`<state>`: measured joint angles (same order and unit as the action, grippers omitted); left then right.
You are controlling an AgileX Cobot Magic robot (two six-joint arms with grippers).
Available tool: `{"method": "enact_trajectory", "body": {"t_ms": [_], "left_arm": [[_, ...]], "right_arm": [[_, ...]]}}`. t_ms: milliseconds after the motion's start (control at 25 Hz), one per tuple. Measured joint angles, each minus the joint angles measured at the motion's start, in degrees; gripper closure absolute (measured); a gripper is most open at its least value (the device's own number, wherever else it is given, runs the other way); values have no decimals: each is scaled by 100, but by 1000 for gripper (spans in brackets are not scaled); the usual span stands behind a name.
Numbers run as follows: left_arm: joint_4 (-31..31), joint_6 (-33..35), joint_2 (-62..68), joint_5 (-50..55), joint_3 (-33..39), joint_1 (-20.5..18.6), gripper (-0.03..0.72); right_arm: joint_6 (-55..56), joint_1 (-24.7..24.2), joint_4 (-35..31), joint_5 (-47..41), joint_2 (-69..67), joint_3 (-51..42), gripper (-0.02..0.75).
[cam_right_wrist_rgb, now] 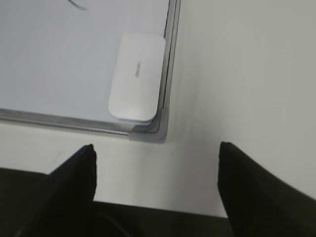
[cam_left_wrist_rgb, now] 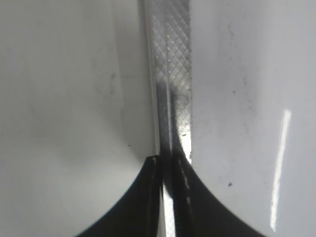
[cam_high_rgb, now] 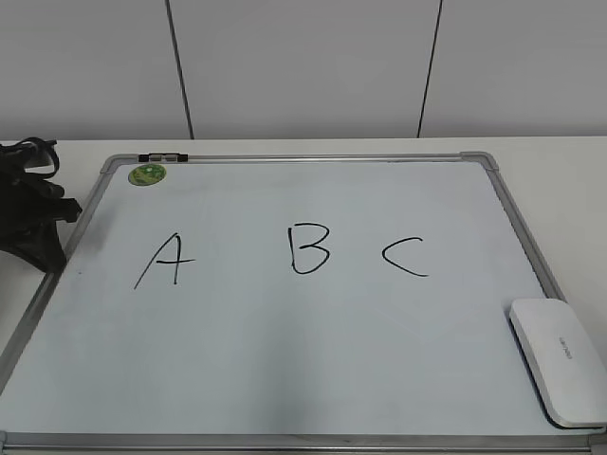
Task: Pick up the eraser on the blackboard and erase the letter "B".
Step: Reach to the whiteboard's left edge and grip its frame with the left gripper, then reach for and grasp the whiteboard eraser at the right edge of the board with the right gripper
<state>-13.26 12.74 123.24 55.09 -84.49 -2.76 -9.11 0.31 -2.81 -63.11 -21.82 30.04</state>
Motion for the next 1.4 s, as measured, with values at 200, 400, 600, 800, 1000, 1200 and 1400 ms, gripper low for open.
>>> {"method": "enact_trajectory", "body": {"t_ms": [200,400,600,800,1000,1200,1400], "left_arm": [[0,0,0,0,0,0,673],[0,0,0,0,0,0,673],[0,0,0,0,0,0,673],[-27,0,0,0,0,-9,673],[-80,0,0,9,0,-13,673],[-92,0,0,9,0,-22,674],[-92,0,0,9,0,-22,674]], "right_arm": [[-18,0,-34,670,-1523,0,151],[-40,0,-385,1715,-2547,39,151],[-396,0,-743,1583,-3626,458,151],[-374,0,-777,1334,-4587,1165,151],[60,0,-765,1027,-5108,1505,151],[152,0,-757,939,-5162,1517,154],[393,284,-518,910,-5162,1517,159]]}}
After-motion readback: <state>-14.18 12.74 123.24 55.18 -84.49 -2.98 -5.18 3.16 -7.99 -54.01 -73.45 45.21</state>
